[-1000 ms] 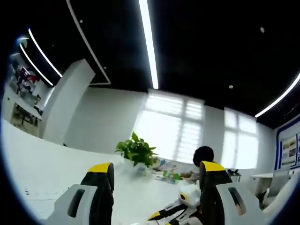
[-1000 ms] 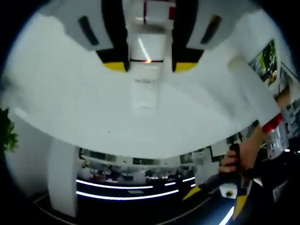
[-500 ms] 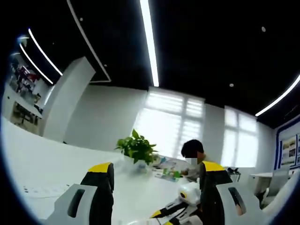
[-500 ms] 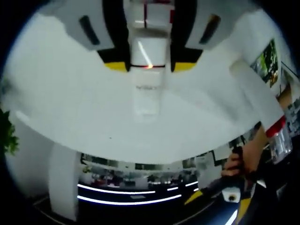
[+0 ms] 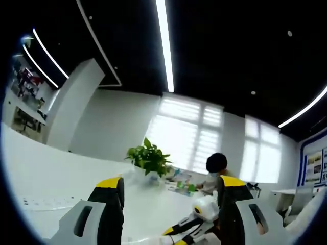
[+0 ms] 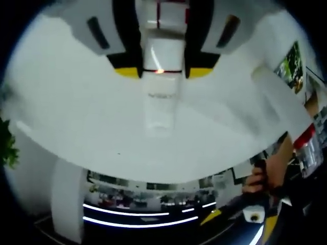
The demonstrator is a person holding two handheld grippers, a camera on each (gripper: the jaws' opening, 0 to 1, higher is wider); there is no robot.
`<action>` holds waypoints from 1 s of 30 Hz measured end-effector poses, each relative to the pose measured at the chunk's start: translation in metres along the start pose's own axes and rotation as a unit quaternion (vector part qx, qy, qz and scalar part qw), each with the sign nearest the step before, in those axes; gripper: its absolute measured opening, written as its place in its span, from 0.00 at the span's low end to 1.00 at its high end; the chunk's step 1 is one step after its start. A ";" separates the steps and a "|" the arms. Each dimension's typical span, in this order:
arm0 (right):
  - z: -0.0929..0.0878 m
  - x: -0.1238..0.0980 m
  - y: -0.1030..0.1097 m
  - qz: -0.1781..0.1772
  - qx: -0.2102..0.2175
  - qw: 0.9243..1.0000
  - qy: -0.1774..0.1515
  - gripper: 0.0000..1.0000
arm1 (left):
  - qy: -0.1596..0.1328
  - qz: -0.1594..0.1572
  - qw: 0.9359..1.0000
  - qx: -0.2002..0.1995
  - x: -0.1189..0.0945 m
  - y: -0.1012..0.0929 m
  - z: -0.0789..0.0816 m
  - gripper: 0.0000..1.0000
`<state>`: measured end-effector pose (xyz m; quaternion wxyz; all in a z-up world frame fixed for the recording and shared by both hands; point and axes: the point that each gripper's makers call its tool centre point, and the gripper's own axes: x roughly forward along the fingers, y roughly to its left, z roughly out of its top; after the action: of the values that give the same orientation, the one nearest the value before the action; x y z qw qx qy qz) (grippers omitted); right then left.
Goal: Arrange the skincare products in the storage area until every visible bottle or jar stands upright without overlapping.
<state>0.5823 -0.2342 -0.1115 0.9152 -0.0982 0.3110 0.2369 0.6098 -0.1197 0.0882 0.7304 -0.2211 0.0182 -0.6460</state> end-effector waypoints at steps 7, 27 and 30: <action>0.004 0.002 0.006 -0.021 -0.079 0.996 0.021 0.30 | 0.008 0.003 1.000 -0.004 0.000 0.001 -0.008 0.76; 0.040 0.001 0.028 -0.134 -0.358 0.924 0.032 0.29 | 0.007 0.013 1.000 -0.013 -0.001 0.012 -0.007 0.77; 0.046 -0.002 0.029 -0.152 -0.389 0.908 0.031 0.29 | 0.007 0.020 1.000 -0.016 -0.002 0.017 -0.007 0.77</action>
<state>0.5906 -0.1949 -0.0744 0.8191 -0.5000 0.2039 0.1936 0.6237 -0.1184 0.0753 0.7390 -0.2281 0.0384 -0.6327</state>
